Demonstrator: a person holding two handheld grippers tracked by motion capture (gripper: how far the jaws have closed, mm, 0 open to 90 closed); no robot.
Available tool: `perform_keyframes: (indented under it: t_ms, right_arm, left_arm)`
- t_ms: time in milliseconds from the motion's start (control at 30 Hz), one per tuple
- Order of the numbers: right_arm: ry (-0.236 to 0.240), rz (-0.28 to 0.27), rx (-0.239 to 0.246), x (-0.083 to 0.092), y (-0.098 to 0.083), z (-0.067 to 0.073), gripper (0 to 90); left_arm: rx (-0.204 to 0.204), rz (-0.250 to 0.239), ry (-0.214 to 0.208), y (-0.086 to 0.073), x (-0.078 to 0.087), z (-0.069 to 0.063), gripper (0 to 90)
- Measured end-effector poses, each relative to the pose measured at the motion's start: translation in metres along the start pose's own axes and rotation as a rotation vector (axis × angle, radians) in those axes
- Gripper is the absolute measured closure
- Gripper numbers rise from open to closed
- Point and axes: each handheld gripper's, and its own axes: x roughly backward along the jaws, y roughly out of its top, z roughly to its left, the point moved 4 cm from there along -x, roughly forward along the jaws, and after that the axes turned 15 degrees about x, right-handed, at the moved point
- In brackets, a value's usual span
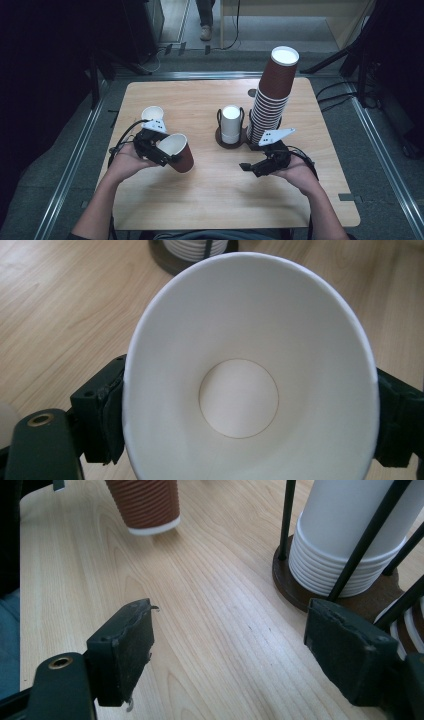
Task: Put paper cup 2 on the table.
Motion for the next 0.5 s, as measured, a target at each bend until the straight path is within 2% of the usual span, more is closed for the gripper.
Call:
perform_keyframes:
  t_ms: [67, 267, 500]
  right_arm:
    - [0.004, 0.006, -0.007, 0.000, -0.001, 0.000, 20.1]
    - [0.001, 0.009, -0.008, 0.000, -0.003, 0.000, 20.4]
    - [-0.009, 0.014, -0.018, 0.001, -0.006, -0.002, 20.6]
  left_arm:
    - [0.009, -0.004, 0.009, -0.002, 0.003, 0.006, 11.2]
    - [0.036, 0.009, 0.076, -0.008, 0.009, 0.024, 10.9]
    - [0.073, 0.002, 0.122, -0.014, 0.018, 0.039, 10.3]
